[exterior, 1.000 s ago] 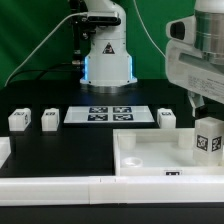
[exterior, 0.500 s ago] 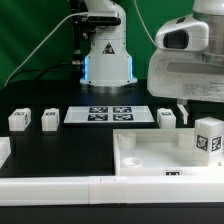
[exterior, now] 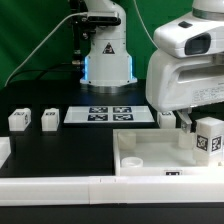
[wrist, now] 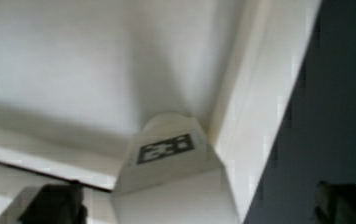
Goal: Assemble one leg
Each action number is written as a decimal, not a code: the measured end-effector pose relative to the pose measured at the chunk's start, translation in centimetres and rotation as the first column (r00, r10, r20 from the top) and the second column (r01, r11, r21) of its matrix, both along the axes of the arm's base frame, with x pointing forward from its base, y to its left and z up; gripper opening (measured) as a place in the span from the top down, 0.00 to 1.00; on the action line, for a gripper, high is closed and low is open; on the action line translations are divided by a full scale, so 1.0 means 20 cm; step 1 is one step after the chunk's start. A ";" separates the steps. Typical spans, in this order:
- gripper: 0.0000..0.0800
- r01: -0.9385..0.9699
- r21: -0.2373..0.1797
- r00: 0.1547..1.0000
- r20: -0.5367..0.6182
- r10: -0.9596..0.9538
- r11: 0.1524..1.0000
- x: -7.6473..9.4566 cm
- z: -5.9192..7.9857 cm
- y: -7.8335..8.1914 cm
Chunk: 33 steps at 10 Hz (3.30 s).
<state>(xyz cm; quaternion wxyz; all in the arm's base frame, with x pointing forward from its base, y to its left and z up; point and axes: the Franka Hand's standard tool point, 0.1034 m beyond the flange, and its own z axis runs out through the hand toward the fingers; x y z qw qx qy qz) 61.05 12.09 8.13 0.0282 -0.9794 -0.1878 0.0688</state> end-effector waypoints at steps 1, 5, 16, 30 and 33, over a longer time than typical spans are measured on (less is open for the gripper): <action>0.19 -0.127 0.017 0.992 0.005 0.127 0.992 0.00 0.00 -0.02; 0.19 -0.245 0.035 0.970 0.013 0.244 0.969 0.01 0.00 -0.03; 0.64 0.084 -0.007 0.996 0.000 -0.084 0.996 0.01 0.00 -0.02; 0.63 0.989 -0.147 0.031 0.092 -0.995 0.017 0.01 0.01 0.09; 0.63 0.961 -0.154 -0.216 0.110 -0.970 -0.231 0.02 0.01 0.11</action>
Offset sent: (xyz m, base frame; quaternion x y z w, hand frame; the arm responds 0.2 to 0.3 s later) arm 0.0000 0.0000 0.0000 0.0000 0.0000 -0.0899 0.9960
